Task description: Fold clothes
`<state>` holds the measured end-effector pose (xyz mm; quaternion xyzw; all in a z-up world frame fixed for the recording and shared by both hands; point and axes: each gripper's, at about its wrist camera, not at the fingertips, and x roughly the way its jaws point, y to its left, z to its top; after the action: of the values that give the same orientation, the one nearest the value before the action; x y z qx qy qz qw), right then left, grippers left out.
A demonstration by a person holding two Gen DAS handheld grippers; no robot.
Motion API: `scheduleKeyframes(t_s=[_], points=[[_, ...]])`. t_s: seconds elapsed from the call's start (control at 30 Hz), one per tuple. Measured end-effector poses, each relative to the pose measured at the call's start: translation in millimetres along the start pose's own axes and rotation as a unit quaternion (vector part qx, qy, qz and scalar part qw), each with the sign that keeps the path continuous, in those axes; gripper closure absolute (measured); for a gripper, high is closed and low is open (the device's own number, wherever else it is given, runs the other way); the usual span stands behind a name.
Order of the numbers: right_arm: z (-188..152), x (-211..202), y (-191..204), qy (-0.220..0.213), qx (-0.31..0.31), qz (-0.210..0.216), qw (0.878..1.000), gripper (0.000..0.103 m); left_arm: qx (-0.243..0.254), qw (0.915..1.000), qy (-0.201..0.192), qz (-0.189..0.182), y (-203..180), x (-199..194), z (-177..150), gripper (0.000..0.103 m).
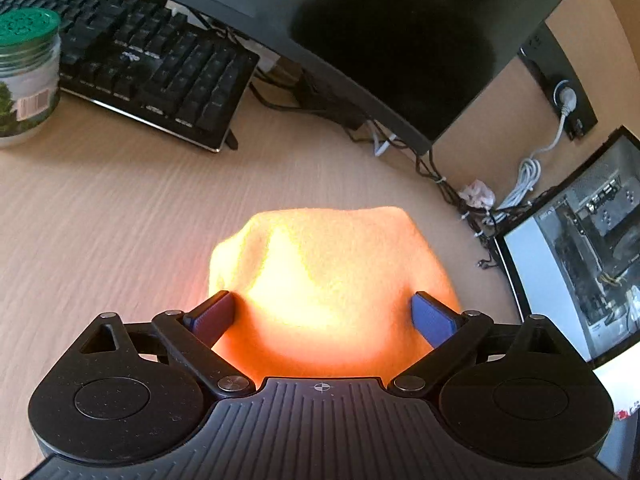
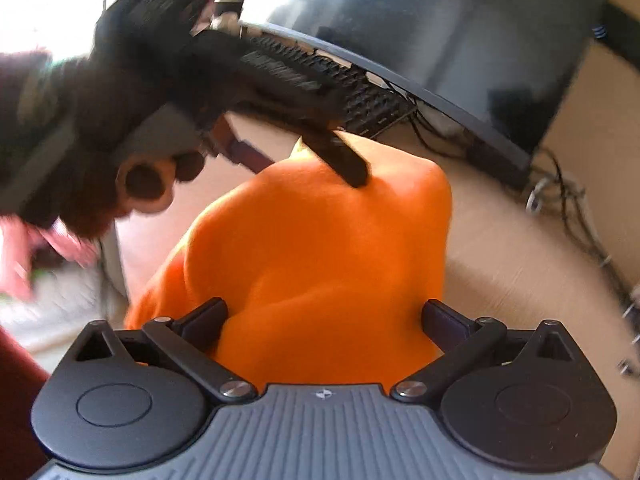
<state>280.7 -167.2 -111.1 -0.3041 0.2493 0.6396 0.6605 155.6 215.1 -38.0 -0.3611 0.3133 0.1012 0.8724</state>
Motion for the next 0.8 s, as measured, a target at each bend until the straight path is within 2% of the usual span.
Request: scheduleKeyframes(t_s=[0.13, 0.23, 0.27, 0.3, 0.33, 0.37, 0.4, 0.5, 0.63, 0.8], points=[[-10, -15, -39, 0.015, 0.089, 0.049, 0.995, 0.000, 0.018, 0.9998, -0.001, 0.004, -11, -32, -7, 0.006], [-31, -17, -56, 0.027, 0.137, 0.062, 0.988, 0.000, 0.035, 0.9990, 0.025, -0.016, -19, -46, -23, 0.006], [-37, -15, -61, 0.027, 0.153, 0.070, 0.985, 0.000, 0.039, 0.9984, 0.036, -0.021, -21, -47, -30, 0.009], [-39, -15, -61, 0.024, 0.160, 0.078, 0.984, 0.001, 0.043, 0.9977, 0.047, -0.024, -23, -48, -38, 0.020], [-42, -14, -60, 0.021, 0.165, 0.085, 0.982, 0.005, 0.048, 0.9969, 0.059, -0.023, -25, -47, -44, 0.026], [-44, -14, -60, 0.018, 0.171, 0.093, 0.981, 0.018, 0.055, 0.9959, 0.070, -0.016, -27, -44, -50, 0.035], [-42, -11, -59, 0.018, 0.165, 0.099, 0.981, 0.025, 0.062, 0.9950, 0.077, -0.010, -30, -40, -55, 0.039], [-31, 0, -50, 0.013, 0.120, 0.099, 0.988, 0.030, 0.067, 0.9947, 0.077, 0.004, -30, -30, -53, 0.043], [-9, 18, -49, -0.009, 0.068, 0.078, 0.995, 0.031, 0.060, 0.9958, 0.064, 0.027, -26, -16, -41, 0.043], [16, 32, -57, -0.025, 0.026, 0.040, 0.999, 0.031, 0.041, 0.9974, 0.045, 0.038, -18, -2, -16, 0.043]])
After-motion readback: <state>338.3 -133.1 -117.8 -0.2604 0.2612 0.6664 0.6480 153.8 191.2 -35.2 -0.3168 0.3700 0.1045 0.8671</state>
